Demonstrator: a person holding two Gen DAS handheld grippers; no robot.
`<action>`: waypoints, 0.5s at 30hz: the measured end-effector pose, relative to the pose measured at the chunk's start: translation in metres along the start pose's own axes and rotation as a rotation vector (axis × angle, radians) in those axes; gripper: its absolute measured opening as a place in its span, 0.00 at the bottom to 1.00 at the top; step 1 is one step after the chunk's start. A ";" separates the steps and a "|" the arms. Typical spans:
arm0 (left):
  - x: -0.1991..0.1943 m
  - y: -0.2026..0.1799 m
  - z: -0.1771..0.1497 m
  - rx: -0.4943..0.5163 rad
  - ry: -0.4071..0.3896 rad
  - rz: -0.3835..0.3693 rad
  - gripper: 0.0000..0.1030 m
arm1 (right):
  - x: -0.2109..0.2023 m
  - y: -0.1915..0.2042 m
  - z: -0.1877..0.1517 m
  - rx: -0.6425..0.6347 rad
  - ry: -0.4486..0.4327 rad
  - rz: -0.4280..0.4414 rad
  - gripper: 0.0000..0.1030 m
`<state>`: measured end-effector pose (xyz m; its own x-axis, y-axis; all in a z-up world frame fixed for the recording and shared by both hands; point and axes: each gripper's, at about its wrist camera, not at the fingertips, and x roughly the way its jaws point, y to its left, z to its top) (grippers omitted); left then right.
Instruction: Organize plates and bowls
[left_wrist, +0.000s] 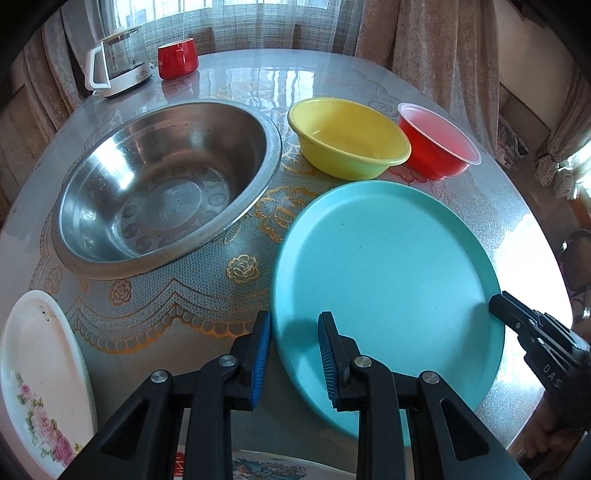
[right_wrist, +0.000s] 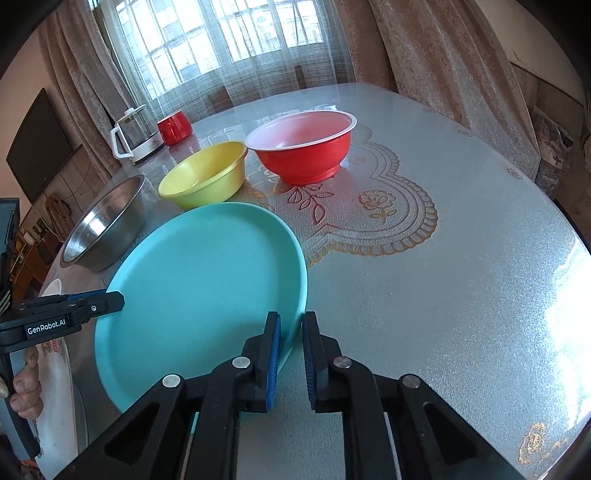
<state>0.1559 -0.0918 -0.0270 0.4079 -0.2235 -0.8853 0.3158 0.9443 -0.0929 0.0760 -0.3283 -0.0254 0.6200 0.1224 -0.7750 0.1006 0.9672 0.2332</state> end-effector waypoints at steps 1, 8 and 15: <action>-0.002 -0.002 -0.003 0.008 -0.002 0.000 0.25 | -0.001 -0.002 -0.001 0.002 0.004 0.003 0.12; -0.009 -0.010 -0.019 0.045 0.002 -0.022 0.26 | -0.011 -0.011 -0.010 -0.016 0.033 0.042 0.12; -0.010 -0.021 -0.019 0.087 -0.020 0.003 0.25 | -0.017 -0.008 -0.018 -0.028 0.011 -0.017 0.12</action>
<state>0.1284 -0.1050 -0.0246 0.4254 -0.2263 -0.8762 0.3871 0.9207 -0.0499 0.0511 -0.3337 -0.0248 0.6102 0.1077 -0.7849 0.0892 0.9751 0.2031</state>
